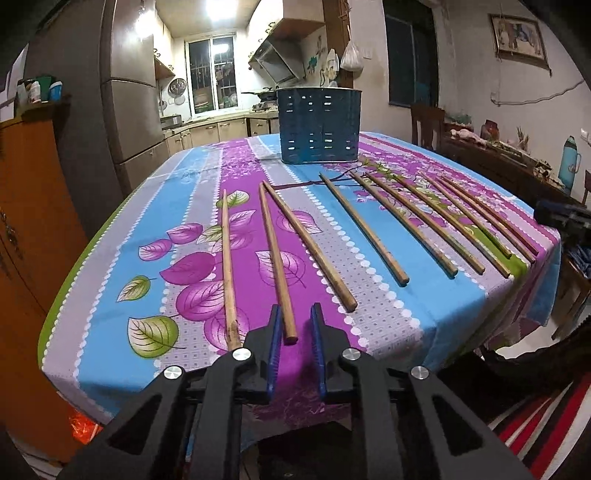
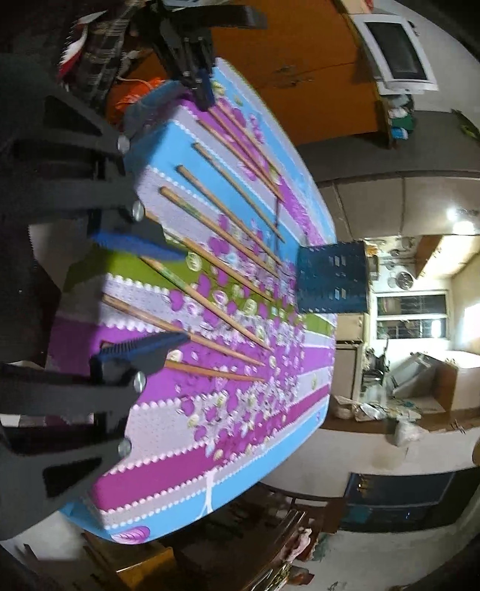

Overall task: Organize utensils
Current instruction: 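Grasp a wooden chopstick with the right gripper while the left gripper grasps another chopstick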

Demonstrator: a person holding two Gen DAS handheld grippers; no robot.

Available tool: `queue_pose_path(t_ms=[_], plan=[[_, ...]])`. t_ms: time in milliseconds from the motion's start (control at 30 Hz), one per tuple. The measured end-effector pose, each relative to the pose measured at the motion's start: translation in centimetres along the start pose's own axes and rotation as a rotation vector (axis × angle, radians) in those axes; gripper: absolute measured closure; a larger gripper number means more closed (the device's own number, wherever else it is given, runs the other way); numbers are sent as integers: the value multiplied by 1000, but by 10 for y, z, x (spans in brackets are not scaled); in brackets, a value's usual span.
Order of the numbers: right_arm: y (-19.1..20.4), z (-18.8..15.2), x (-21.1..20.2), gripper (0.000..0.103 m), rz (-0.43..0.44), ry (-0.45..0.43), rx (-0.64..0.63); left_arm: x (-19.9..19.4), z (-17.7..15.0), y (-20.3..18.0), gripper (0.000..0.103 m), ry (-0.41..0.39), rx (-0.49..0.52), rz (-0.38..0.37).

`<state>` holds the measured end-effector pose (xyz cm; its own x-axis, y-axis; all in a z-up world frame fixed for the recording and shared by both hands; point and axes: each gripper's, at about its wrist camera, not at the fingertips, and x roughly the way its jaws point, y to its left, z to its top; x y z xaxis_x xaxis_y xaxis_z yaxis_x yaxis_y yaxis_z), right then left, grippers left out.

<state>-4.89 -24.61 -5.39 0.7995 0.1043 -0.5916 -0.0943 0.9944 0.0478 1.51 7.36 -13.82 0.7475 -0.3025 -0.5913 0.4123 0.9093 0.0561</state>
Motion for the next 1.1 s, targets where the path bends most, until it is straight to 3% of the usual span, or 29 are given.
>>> queue_pose_path(t_ms=[67, 167, 533, 767, 1100], plan=[[1, -5, 4, 85, -2, 19, 8, 0, -2, 0, 91, -14, -8, -5], [-1, -9, 8, 90, -22, 29, 19, -1, -3, -2, 92, -28, -11, 2], [3, -24, 24, 90, -115, 108, 33, -2, -4, -3, 92, -41, -31, 4], [7, -27, 23, 90, -164, 103, 58, -3, -4, -3, 92, -41, -16, 0], [3, -26, 25, 98, -137, 88, 118, -2, -4, -2, 92, -41, -22, -2]])
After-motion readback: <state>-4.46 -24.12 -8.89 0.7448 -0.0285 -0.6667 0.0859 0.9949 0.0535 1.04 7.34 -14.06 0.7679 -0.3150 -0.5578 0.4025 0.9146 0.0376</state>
